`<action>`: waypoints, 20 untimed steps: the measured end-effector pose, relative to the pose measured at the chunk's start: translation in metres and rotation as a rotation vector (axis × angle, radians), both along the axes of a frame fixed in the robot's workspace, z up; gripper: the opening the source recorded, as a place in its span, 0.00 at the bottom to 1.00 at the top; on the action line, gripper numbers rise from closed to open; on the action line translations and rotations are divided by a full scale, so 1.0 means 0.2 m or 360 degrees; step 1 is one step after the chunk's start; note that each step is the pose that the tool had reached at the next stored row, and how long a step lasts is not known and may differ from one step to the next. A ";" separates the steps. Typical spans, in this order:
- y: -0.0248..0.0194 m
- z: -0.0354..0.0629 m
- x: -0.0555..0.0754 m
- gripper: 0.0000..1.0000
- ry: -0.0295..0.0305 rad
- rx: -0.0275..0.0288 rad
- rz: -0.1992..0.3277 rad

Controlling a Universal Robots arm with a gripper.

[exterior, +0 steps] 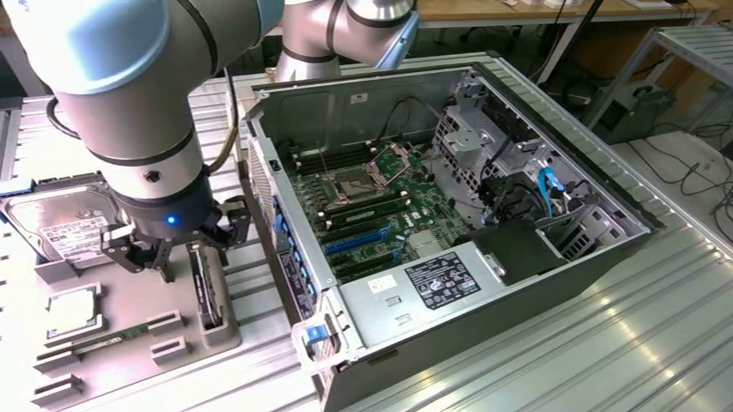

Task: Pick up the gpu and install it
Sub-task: 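Pick up the gpu and move the gpu toward the slot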

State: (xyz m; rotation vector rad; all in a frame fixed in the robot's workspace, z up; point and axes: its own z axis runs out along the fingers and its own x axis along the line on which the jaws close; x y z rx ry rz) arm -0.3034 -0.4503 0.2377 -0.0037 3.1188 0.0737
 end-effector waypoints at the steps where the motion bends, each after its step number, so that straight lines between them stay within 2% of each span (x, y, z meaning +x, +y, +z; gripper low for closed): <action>1: 0.000 -0.019 0.00 0.66 0.00000 0.00000 0.0000; 2: 0.000 -0.030 0.00 0.66 -0.00002 -0.00005 0.0000; 4: 0.000 -0.032 0.00 0.66 0.00000 -0.00092 0.0000; 7: -0.004 -0.036 0.00 0.66 0.00000 -0.00094 0.0000; 10: -0.030 -0.054 0.00 0.66 0.00003 -0.00094 0.0000; 12: -0.035 -0.071 0.00 0.66 0.00004 -0.00096 0.0000; 15: -0.031 -0.076 0.00 0.65 0.00011 -0.00100 0.0000; 16: -0.027 -0.077 0.00 0.58 0.00011 -0.00099 0.0000; 20: -0.016 -0.083 0.00 0.58 0.00013 -0.00099 0.0000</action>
